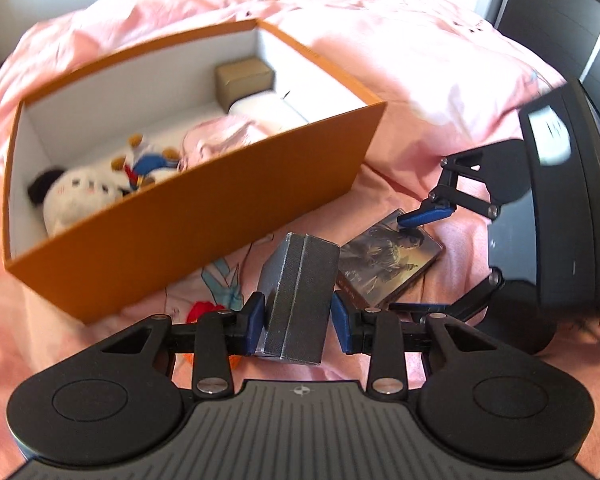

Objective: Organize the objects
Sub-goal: 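Grasp the dark grey box with left gripper while right gripper grasps the photo card pack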

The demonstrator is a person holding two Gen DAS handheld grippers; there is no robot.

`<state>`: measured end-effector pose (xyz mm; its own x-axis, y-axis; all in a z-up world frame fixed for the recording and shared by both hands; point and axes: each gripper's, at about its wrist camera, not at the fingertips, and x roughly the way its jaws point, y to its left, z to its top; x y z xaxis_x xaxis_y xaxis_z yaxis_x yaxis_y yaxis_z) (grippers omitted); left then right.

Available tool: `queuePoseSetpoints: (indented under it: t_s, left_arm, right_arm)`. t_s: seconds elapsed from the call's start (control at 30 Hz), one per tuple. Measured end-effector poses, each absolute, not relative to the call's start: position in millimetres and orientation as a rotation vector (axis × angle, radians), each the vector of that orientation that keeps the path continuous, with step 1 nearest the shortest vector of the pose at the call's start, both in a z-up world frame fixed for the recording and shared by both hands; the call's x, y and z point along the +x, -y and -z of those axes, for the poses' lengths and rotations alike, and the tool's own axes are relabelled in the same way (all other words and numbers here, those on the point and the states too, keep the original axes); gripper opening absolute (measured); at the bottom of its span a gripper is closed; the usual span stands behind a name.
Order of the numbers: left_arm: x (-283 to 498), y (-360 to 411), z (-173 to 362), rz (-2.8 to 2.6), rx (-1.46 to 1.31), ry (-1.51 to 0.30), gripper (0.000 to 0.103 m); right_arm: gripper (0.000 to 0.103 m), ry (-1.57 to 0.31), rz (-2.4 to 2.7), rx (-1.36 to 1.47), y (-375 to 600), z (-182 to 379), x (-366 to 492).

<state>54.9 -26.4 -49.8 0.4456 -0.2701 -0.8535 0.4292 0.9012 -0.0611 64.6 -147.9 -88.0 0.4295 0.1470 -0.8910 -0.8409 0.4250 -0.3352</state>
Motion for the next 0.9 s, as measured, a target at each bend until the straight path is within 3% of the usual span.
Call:
queuePoseSetpoints:
  t_s: [0.37,0.7,0.9]
  left_arm:
    - [58.7,26.6,54.3,0.432,0.167,-1.020,0.041]
    - [57.5,26.1,53.9,0.432,0.159,-1.021,0.041]
    - [60.1,26.5,53.2,0.428,0.148,-1.023,0.041]
  right_arm:
    - [0.076,-0.845,-0.719,-1.061,133.7,112.8,63.3]
    - [0.040,-0.780,-0.709,-1.021,137.4,88.0,60.7]
    - [0.028,-0.764,-0.640,-0.914,144.0,60.8,82.1]
